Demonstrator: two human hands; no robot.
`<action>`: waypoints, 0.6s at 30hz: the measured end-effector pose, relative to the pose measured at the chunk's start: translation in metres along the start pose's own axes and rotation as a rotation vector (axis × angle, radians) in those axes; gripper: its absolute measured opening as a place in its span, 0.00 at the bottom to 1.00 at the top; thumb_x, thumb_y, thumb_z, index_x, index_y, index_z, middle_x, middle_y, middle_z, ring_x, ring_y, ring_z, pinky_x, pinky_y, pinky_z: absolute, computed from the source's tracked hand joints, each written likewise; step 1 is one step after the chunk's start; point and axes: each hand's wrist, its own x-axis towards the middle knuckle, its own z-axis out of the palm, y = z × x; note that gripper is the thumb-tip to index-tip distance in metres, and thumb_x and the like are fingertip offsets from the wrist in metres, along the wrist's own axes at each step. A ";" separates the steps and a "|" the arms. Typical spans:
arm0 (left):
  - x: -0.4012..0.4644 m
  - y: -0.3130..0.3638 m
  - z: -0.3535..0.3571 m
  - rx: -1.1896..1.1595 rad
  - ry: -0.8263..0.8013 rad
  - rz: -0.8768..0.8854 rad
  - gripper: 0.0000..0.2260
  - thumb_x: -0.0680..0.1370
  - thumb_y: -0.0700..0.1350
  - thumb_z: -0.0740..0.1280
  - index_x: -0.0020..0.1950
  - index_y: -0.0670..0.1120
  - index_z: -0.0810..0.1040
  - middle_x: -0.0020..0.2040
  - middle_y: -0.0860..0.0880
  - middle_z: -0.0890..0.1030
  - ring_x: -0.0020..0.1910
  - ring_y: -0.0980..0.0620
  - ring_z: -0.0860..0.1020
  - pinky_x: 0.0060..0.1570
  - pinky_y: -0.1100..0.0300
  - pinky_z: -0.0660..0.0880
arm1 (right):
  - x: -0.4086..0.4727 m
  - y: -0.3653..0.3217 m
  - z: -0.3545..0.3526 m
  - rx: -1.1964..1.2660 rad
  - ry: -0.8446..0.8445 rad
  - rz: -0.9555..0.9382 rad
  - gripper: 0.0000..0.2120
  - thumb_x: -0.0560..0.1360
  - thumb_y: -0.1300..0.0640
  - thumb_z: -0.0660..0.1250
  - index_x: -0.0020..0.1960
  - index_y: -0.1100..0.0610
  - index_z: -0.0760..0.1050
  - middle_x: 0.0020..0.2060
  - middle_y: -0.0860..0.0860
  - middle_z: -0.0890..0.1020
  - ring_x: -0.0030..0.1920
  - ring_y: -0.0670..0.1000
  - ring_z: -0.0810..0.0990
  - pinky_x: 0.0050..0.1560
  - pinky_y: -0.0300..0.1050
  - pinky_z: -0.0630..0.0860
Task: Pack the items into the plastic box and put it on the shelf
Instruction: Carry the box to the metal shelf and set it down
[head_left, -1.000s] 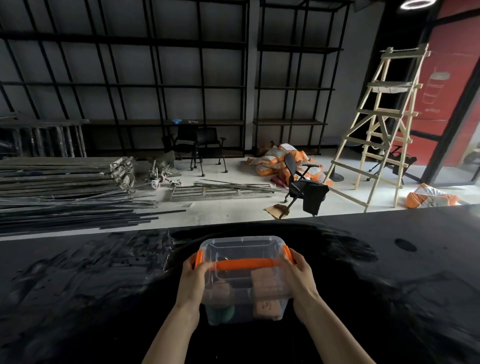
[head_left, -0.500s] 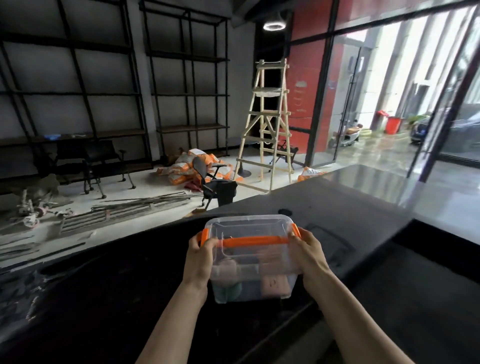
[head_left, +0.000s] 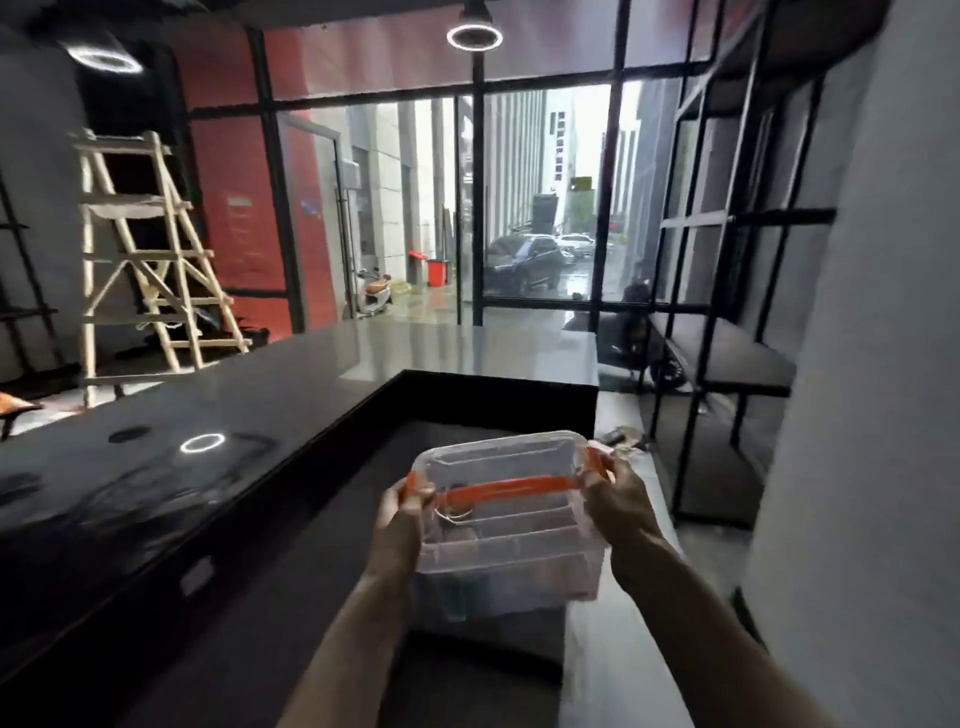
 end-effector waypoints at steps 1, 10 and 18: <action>-0.007 -0.016 0.024 0.003 -0.034 -0.022 0.08 0.82 0.49 0.63 0.59 0.49 0.78 0.47 0.53 0.85 0.45 0.53 0.83 0.45 0.53 0.80 | 0.000 0.016 -0.024 0.000 0.033 0.044 0.20 0.82 0.49 0.63 0.70 0.58 0.75 0.62 0.62 0.82 0.59 0.61 0.81 0.60 0.54 0.76; -0.052 -0.082 0.147 0.076 -0.290 -0.143 0.08 0.83 0.44 0.62 0.46 0.48 0.78 0.39 0.47 0.85 0.35 0.49 0.84 0.35 0.53 0.81 | -0.014 0.096 -0.150 0.026 0.217 0.240 0.25 0.82 0.42 0.61 0.72 0.57 0.73 0.63 0.59 0.82 0.62 0.62 0.80 0.67 0.61 0.75; -0.005 -0.090 0.214 0.148 -0.414 -0.124 0.15 0.82 0.51 0.63 0.63 0.41 0.74 0.55 0.40 0.82 0.50 0.44 0.82 0.38 0.54 0.80 | 0.035 0.123 -0.172 0.070 0.308 0.302 0.25 0.83 0.46 0.61 0.76 0.58 0.68 0.62 0.59 0.80 0.58 0.60 0.81 0.59 0.55 0.80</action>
